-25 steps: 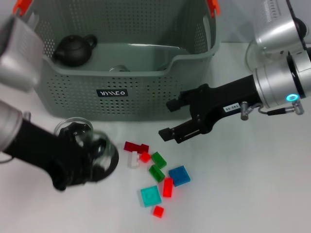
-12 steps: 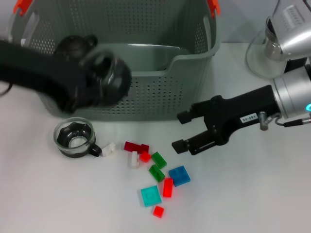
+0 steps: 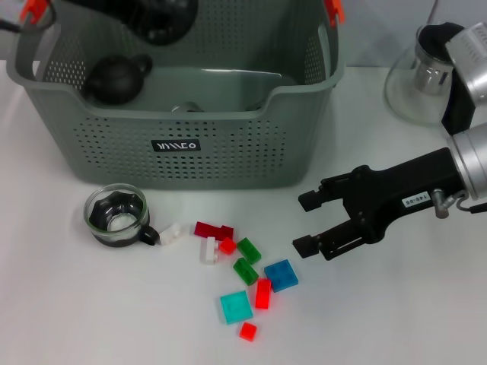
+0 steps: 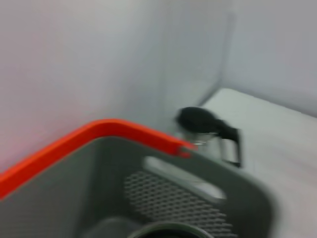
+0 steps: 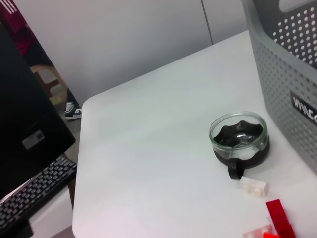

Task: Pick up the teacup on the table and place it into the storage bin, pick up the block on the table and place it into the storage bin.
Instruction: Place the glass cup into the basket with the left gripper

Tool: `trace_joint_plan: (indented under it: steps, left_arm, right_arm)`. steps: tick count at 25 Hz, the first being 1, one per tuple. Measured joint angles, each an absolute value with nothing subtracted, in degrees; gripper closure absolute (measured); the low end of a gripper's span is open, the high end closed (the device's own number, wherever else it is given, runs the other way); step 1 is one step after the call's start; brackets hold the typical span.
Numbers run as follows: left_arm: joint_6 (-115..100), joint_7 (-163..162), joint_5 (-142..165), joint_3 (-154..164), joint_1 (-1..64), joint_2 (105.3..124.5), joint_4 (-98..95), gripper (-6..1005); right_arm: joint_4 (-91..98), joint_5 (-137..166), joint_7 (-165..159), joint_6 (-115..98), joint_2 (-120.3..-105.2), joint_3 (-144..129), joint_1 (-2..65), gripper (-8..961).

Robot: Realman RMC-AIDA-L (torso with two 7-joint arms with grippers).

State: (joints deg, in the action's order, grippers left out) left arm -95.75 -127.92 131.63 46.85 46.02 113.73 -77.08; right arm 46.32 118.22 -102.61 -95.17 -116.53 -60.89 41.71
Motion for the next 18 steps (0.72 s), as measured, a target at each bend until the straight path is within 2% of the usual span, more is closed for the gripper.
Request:
trace_joint_plan:
  steps: [5, 11, 18]
  left_arm:
    - [-84.5, -128.0, 138.6, 50.5, 49.8, 113.10, -66.2, 948]
    - [-74.9, -128.7, 146.5, 54.2, 53.7, 114.59, -57.9, 948]
    - [-65.8, -129.5, 153.7, 55.0, 57.5, 116.22, -49.4, 948]
  right_arm:
    - [46.3, 118.2, -103.3, -95.6, -116.03, -60.9, 41.5, 30]
    - [46.3, 118.4, -104.0, -95.9, -115.95, -61.3, 41.5, 30]
    - [46.2, 119.8, -104.5, -96.3, -116.53, -61.2, 42.0, 30]
